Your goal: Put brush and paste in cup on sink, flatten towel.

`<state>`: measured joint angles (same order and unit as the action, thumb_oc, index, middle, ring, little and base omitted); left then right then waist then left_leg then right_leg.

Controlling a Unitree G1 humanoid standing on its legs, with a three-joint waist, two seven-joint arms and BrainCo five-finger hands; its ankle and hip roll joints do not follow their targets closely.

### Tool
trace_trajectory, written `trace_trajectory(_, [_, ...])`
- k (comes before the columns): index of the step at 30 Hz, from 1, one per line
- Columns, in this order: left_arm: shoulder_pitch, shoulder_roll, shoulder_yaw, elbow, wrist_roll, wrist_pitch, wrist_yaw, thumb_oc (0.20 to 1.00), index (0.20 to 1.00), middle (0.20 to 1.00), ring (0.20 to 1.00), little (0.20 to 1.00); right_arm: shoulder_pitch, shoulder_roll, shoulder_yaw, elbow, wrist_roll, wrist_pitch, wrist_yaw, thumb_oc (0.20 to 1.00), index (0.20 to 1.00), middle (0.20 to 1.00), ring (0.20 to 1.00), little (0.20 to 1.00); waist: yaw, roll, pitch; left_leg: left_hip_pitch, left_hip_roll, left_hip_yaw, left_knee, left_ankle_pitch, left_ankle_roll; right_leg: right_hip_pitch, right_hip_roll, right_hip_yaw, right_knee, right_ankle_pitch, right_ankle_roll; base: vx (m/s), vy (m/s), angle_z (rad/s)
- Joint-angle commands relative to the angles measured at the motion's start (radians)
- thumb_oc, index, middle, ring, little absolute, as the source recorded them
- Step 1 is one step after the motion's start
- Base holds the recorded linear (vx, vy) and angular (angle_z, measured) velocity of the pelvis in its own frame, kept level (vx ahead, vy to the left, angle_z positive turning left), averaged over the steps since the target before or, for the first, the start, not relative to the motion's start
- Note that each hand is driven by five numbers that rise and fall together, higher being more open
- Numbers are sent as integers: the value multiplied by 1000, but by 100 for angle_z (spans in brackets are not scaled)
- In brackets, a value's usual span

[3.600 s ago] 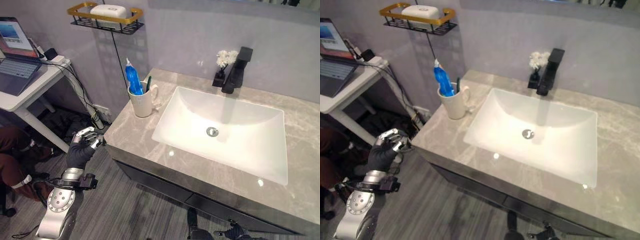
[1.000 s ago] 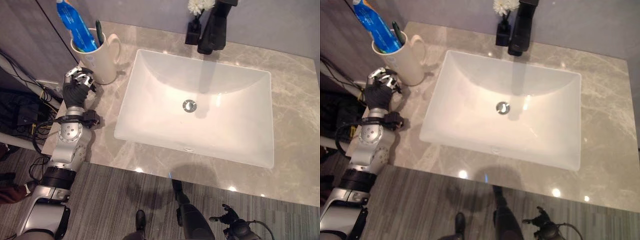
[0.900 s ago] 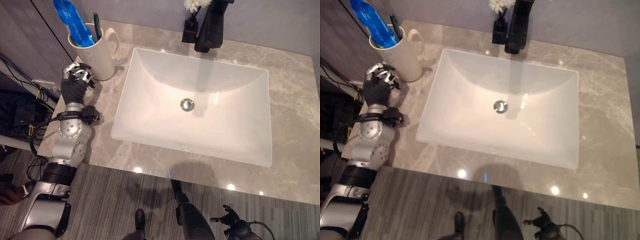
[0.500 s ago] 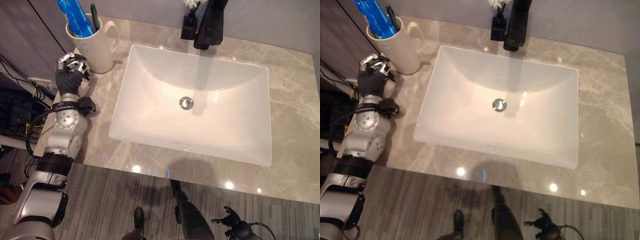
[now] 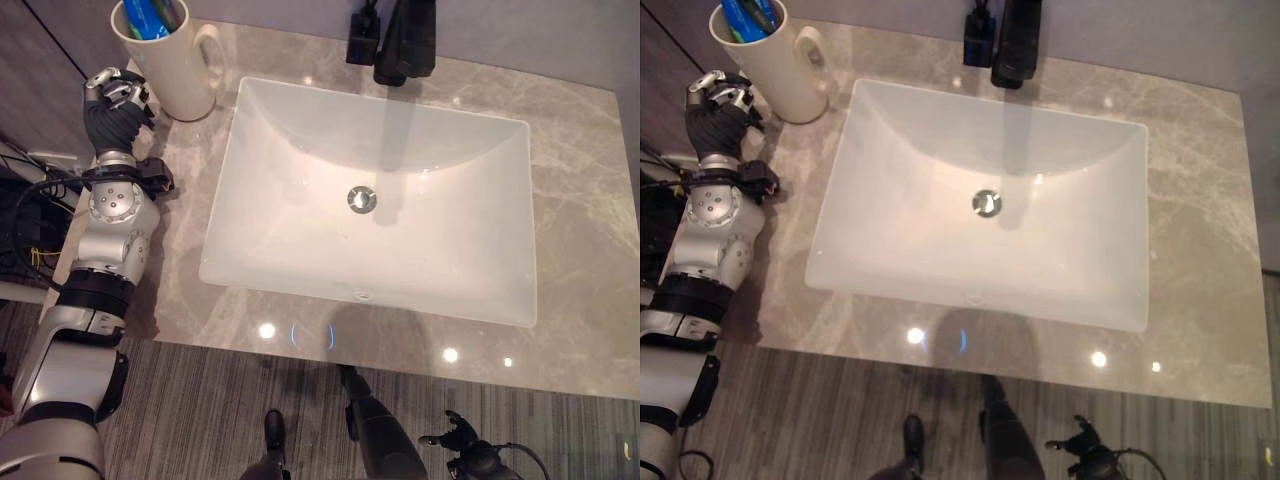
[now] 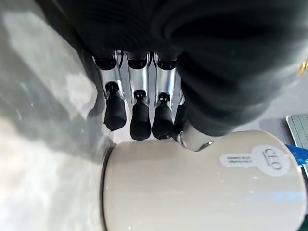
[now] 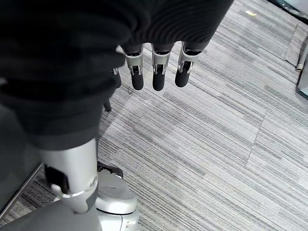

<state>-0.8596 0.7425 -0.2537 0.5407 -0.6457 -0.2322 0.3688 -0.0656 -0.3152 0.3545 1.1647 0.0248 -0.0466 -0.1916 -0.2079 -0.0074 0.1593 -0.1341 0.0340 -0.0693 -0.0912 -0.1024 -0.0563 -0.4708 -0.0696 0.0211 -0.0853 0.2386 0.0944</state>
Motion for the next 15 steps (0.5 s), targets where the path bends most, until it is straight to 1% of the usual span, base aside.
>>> trace_trajectory(1, [110, 16, 16, -99, 80, -2, -8, 200, 200, 200, 200, 200, 2, -12, 12, 23, 16, -5, -17, 1000, 1000, 1000, 1000, 1000, 12, -9, 13, 114, -65, -36, 4, -37, 5, -61, -5, 33, 69, 9, 57, 0, 0, 0])
trace_trajectory(3, [202, 2, 62, -195, 97, 1, -19, 200, 200, 200, 200, 200, 8, -8, -1, 30, 20, -2, -13, 1000, 1000, 1000, 1000, 1000, 28, -9, 8, 122, -65, -45, 4, -42, 8, -50, -11, 28, 68, 6, 57, 0, 0, 0])
trace_trajectory(4, [205, 1, 64, -197, 98, 2, -19, 200, 200, 200, 200, 200, 9, -9, 0, 30, 20, -2, -13, 1000, 1000, 1000, 1000, 1000, 27, -9, 7, 122, -65, -46, 4, -42, 8, -49, -11, 28, 68, 6, 57, 0, 0, 0])
trace_trajectory(6, [277, -4, 101, -260, 97, 5, -35, 200, 200, 200, 200, 200, 12, -6, -8, 22, 23, -1, -7, 1000, 1000, 1000, 1000, 1000, 41, -9, 7, 124, -67, -50, 4, -43, 11, -43, -17, 22, 64, 8, 59, -7, 3, 2])
trace_trajectory(7, [279, -4, 103, -262, 97, 6, -35, 200, 200, 200, 200, 200, 12, -7, -7, 22, 23, -1, -7, 1000, 1000, 1000, 1000, 1000, 40, -8, 7, 124, -67, -50, 4, -43, 11, -43, -17, 21, 64, 9, 59, -22, 10, 4])
trace_trajectory(9, [332, -13, 129, -322, 90, 2, -45, 200, 200, 200, 200, 200, 18, -4, -13, 12, 28, -2, -1, 1000, 1000, 1000, 1000, 1000, 50, -11, 10, 122, -70, -54, 4, -42, 13, -39, -23, 18, 59, 13, 60, -32, 10, 5])
trace_trajectory(12, [353, -16, 144, -359, 90, 2, -56, 200, 200, 200, 200, 200, 21, -1, -11, 14, 21, 0, 1, 1000, 1000, 1000, 1000, 1000, 56, -10, 13, 120, -74, -54, 4, -41, 16, -40, -27, 17, 58, 17, 59, -31, 18, 6])
trace_trajectory(15, [348, -12, 139, -361, 95, 4, -64, 200, 200, 200, 200, 200, 22, -1, -11, 18, 15, 2, 7, 1000, 1000, 1000, 1000, 1000, 56, -9, 15, 118, -80, -53, 4, -41, 17, -42, -29, 16, 57, 19, 59, -17, 16, 5])
